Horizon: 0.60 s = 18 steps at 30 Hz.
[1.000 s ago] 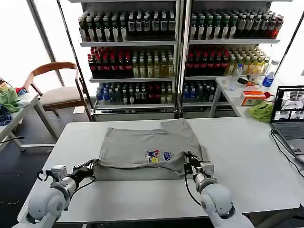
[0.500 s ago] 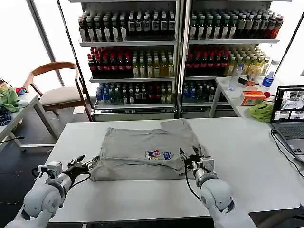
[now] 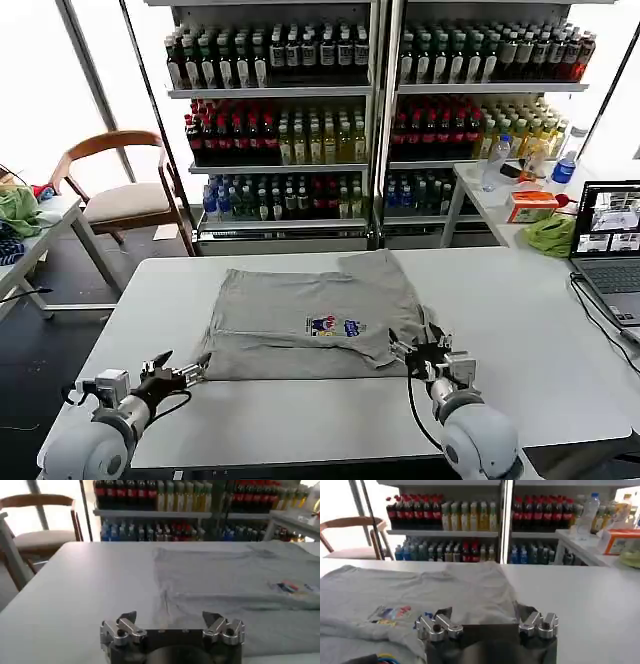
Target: Fold and organize the clothes.
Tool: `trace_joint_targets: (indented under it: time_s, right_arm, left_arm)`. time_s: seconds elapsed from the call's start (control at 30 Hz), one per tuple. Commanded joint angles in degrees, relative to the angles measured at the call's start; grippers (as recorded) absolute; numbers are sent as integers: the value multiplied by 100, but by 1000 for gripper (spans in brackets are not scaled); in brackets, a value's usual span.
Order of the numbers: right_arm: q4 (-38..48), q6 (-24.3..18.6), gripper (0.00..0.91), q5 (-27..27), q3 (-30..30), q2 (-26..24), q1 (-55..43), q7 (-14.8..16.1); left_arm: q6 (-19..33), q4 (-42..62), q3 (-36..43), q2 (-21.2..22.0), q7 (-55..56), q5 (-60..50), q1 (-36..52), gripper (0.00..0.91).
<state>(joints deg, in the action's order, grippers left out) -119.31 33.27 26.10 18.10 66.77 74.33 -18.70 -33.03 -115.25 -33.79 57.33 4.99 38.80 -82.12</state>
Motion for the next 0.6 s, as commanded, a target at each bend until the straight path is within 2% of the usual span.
trace_joint_targets:
  time_s: [0.03,0.2,0.37,0.47,0.5,0.53,0.57,0.6]
  right_arm:
    - [-411,-5,907,7,115,-95,610,-106]
    - [-232,-2,907,196,369,-56,727,-414]
    - [-218,-5,907,286,506,-45,937,-500]
    - [-168,-4,826,329,495,-11,933,-530]
    - [-150,-5,645,327,471,-3,917,-528]
    - [-117,-5,524,328,416,10,895,-523]
    - [-93,-5,474,327,357,28,863,-531]
    - [-76,-5,302,318,346,39,840,-536]
  left_arm:
    - [1,-208,-55,176,72,-54,-428,907]
    - [2,-167,-32,254,44,-86,-399,907]
    - [1,-123,6,337,24,-127,-375,907]
    - [2,-95,17,356,19,-125,-342,907]
    - [2,-68,15,358,14,-124,-328,907]
    - [2,-34,14,354,2,-125,-315,907]
    - [2,-11,16,351,12,-133,-300,907]
    - [2,17,13,352,16,-152,-290,907]
